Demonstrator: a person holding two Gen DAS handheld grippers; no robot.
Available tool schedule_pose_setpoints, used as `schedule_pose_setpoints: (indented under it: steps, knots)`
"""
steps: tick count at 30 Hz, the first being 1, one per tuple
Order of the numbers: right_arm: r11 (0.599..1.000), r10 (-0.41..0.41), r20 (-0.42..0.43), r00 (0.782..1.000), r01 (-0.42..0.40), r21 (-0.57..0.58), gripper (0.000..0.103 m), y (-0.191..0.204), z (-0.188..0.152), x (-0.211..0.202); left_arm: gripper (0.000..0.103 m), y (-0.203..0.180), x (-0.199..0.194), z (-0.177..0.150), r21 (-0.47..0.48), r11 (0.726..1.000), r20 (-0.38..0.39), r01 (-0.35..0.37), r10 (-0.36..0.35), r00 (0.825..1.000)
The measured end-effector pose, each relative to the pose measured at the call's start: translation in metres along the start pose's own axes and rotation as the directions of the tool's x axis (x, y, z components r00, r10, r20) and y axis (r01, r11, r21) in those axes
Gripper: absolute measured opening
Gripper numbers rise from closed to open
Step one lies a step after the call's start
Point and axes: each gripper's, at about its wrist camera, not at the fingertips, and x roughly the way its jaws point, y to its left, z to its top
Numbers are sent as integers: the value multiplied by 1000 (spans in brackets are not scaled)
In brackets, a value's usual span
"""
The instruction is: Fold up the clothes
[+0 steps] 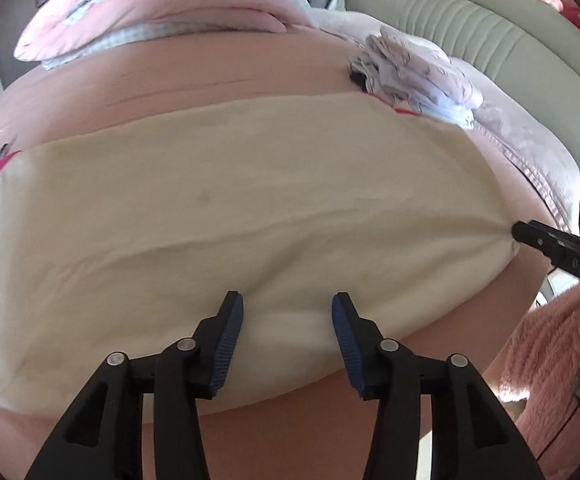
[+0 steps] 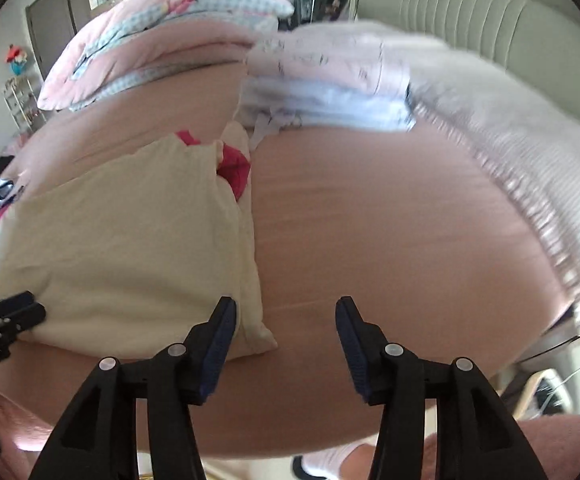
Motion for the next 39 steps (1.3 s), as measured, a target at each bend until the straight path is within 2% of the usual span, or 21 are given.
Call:
schedule_pose_setpoints:
  steps: [1,3,4,6,10,13,15,18,20,22,26,29,31,34,37,39]
  knots:
    - [999,-49,21,999,49,11,49,-6,-1,-6,43,-6,0,2,5,1000,1,11,-11,1000]
    - [995,-34,29,999,32,98,50,-29,0,-11,43,-17,5,8,11,999,-2,39,-39,999]
    - [983,38,20,999,-41,180,50,-46,-2,-11,43,-23,8,11,10,998,-5,57,-57,998]
    - [966,111,13,994,-111,235,50,-57,-6,-9,44,-39,17,21,14,998,3,63,-63,998]
    - [964,217,-42,975,-207,169,50,-41,-16,-2,44,-66,17,34,53,989,9,136,-137,991]
    - [964,243,-75,967,-232,129,50,-29,-19,2,44,-96,21,40,125,980,0,154,-155,988]
    - [970,225,-48,973,-219,106,51,-24,-16,0,44,-114,32,42,180,972,-36,154,-150,988]
    - [975,205,-19,979,-202,87,51,-19,-8,2,44,-128,52,42,220,971,-66,99,-86,994]
    - [992,125,-65,990,-123,37,51,-13,-7,17,45,-126,51,35,229,969,-55,95,-85,995]
    - [996,86,-111,990,-88,-8,51,-7,-9,29,46,-125,51,32,238,966,-48,99,-90,995]
    - [995,78,-105,991,-84,-62,52,-2,-13,28,46,-123,54,33,218,970,-30,111,-107,994]
    - [992,56,-106,993,-67,-105,49,-2,-17,27,47,-125,52,31,217,972,-11,91,-90,996]
    - [985,-7,-93,996,-9,-173,50,6,-21,26,47,-128,51,29,237,969,-6,72,-72,997]
    - [987,-40,-91,995,25,-157,58,1,-19,27,47,-126,44,25,258,963,-20,76,-74,997]
    - [989,-73,-81,994,61,-135,59,-3,-14,27,47,-116,29,18,254,965,-19,69,-67,998]
    - [972,-159,-34,987,150,-182,58,2,-13,24,47,-103,16,11,225,974,0,37,-38,999]
